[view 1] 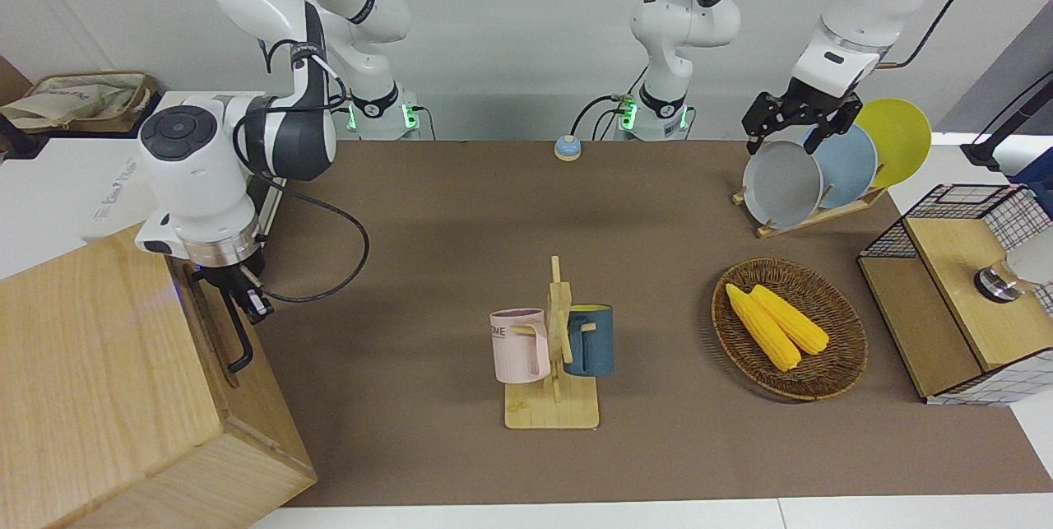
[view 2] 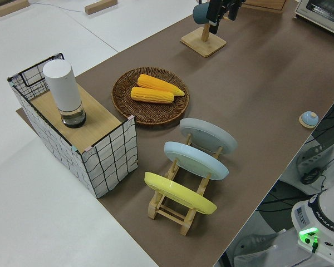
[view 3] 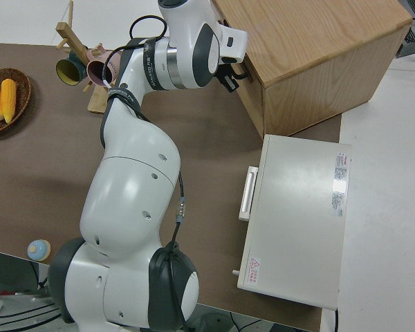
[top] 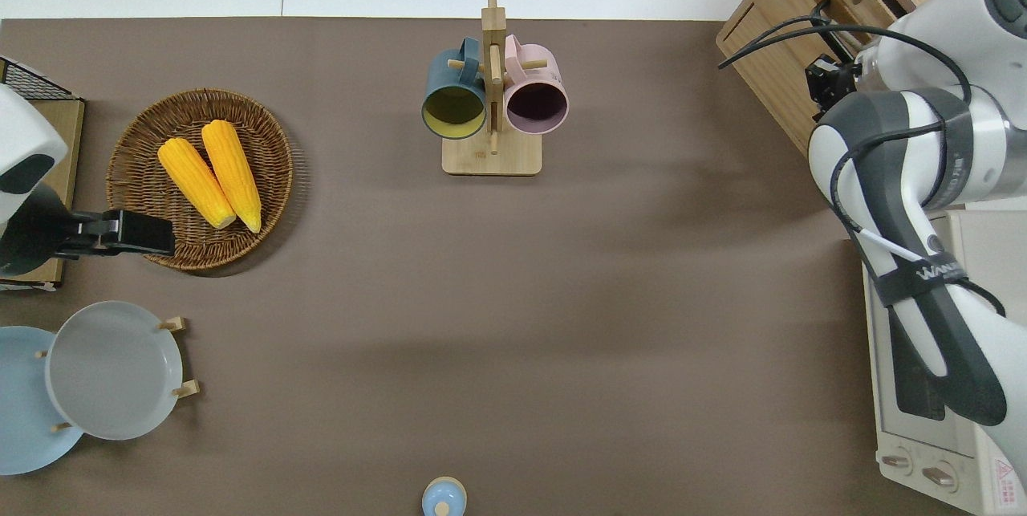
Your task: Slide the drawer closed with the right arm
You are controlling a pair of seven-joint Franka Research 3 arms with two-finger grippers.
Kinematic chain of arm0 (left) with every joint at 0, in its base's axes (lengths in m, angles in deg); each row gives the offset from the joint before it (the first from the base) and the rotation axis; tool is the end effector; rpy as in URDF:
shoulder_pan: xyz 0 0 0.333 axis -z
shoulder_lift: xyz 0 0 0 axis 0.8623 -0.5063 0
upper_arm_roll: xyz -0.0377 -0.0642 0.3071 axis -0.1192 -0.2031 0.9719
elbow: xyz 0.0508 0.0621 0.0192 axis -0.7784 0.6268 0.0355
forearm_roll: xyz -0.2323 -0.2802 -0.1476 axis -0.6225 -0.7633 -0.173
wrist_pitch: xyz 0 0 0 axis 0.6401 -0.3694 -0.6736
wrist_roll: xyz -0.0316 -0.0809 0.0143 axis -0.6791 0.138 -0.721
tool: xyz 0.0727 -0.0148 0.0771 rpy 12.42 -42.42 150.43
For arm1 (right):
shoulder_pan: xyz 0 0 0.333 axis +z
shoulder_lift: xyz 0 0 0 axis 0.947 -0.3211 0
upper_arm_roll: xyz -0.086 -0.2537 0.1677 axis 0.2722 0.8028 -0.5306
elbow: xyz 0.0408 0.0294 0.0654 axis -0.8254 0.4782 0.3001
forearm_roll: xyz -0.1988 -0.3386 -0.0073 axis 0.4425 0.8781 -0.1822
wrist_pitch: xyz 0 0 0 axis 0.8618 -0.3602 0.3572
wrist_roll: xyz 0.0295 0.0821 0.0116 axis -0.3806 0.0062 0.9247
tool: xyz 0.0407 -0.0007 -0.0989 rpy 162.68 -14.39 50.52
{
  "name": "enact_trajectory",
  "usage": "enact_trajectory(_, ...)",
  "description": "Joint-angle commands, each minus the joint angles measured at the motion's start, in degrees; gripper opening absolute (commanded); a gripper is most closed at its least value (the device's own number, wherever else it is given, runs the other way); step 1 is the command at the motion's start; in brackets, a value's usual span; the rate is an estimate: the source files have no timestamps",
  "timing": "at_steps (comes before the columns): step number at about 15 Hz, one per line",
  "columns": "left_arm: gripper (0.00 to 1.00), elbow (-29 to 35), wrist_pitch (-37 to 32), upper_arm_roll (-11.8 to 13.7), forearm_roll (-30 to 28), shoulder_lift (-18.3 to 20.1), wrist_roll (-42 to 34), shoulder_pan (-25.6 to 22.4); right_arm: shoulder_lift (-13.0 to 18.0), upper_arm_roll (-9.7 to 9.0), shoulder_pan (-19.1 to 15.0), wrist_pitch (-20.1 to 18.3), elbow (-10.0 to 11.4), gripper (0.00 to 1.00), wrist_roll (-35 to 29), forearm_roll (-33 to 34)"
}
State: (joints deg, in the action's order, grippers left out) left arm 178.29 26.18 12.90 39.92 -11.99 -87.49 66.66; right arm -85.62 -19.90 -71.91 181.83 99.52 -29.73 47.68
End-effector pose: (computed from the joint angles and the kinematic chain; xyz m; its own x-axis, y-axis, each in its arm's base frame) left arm 0.5445 -0.0286 0.6252 0.9999 -0.0114 -0.0048 -0.0113 -0.9997 0.0223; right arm 0.7120 -0.0264 0.4640 0.6456 -0.7398 0.1894 -0.7546 -0.6561 0.0094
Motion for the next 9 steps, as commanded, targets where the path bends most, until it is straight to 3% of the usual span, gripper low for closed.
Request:
enact_trajectory(1, 1.00, -0.12, -0.82, 0.16, 0.73, 0.48, -0.08, 0.13, -1.87, 0.74, -1.73, 2.97, -2.30, 0.000, 3.04, 0.88)
enact_trajectory(7, 1.00, -0.12, -0.74, 0.16, 0.73, 0.48, -0.08, 0.13, 0.23, 0.40, 0.28, 1.75, -1.86, 0.000, 2.25, 0.45)
enact_trajectory(9, 1.00, -0.12, -0.74, 0.16, 0.73, 0.48, -0.08, 0.13, 2.68, 0.31, 1.51, 0.97, 0.15, 0.000, 2.25, 0.36)
